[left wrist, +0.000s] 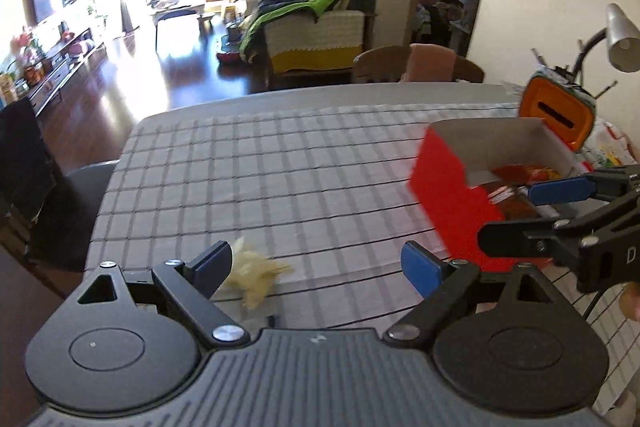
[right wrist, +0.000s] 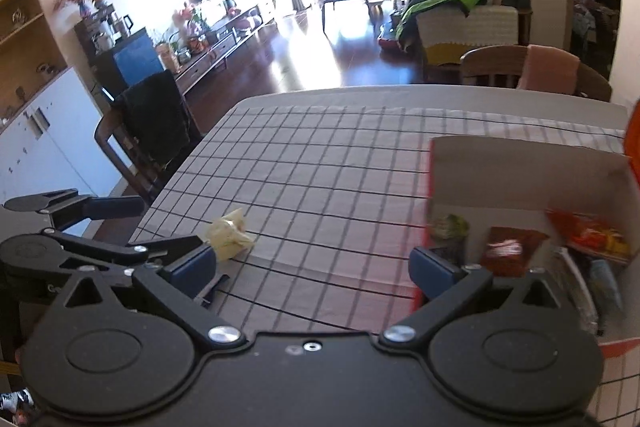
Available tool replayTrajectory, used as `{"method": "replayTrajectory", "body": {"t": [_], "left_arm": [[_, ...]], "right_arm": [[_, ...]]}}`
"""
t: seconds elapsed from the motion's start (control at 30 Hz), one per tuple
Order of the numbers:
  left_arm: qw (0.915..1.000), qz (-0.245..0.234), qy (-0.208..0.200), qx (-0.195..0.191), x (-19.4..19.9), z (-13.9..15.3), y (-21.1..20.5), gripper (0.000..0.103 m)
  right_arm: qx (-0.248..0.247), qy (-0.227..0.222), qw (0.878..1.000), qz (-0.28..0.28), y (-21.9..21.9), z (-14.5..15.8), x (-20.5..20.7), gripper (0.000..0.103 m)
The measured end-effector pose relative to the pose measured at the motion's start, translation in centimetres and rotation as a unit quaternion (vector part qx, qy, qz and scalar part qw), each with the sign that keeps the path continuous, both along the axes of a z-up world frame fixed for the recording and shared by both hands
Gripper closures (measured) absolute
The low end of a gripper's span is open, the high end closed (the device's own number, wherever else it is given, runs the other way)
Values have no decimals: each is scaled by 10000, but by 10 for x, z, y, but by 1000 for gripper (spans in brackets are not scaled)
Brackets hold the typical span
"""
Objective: Organize snacks
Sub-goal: 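Withdraw both tools from the box toward the remaining snacks, then grasp the white printed packet with the left tool while the right tool grasps the cream bag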
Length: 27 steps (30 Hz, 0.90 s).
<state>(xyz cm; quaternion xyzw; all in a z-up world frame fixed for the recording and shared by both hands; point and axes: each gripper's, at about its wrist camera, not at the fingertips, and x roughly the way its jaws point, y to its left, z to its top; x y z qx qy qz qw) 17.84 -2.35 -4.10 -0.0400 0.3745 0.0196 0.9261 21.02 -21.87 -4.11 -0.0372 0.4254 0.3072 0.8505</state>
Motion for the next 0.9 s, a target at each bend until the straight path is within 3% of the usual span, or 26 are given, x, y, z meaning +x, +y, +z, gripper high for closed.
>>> {"method": "replayTrajectory", "body": {"t": [0.37,0.9], "left_arm": [[9981,330,462,-225,-21,-45,62,11],[9879,250,1494,-340,3,-112,74,11]], "right_arm": [[-469,187,9971,575,76,-32,12,0],[-1157,631,9820,1351,161,-98,51,2]]}}
